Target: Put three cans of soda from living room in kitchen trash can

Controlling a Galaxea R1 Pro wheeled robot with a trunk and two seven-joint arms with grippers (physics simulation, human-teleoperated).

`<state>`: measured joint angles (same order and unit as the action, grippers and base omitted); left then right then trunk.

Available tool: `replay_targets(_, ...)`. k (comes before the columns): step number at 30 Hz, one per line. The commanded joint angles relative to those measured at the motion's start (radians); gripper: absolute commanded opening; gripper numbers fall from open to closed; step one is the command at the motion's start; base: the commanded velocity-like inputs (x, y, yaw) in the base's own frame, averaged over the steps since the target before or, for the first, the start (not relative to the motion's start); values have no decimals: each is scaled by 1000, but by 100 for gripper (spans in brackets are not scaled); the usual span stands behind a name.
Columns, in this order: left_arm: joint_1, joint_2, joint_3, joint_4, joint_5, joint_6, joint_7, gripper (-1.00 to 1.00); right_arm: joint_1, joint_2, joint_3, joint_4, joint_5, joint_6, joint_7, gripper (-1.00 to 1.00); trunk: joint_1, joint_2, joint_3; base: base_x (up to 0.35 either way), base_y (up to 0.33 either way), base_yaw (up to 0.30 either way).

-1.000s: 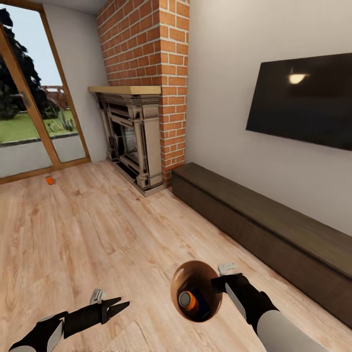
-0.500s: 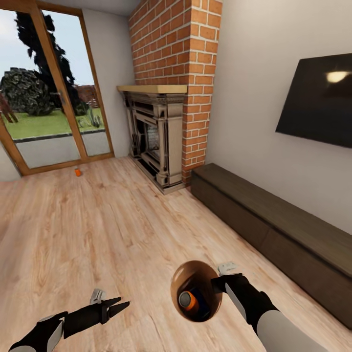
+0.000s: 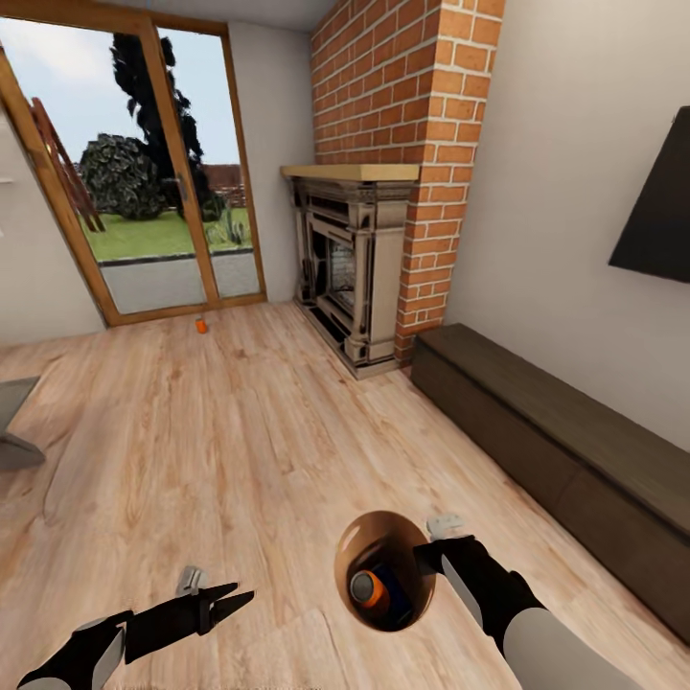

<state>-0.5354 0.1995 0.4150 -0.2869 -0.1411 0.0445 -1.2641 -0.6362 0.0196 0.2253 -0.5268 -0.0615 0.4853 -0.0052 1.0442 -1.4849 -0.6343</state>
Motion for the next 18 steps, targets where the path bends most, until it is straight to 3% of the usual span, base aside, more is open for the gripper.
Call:
replay_targets(1,0,0,0,0,0,0,0,100,0,0,-1,-1,-9,0,7,-100,0,0,0,0,0,285)
replay_targets(18,0,0,0,0,0,0,0,100,0,0,-1,-1,-9,0,7,-100,0,0,-7,0,0,285)
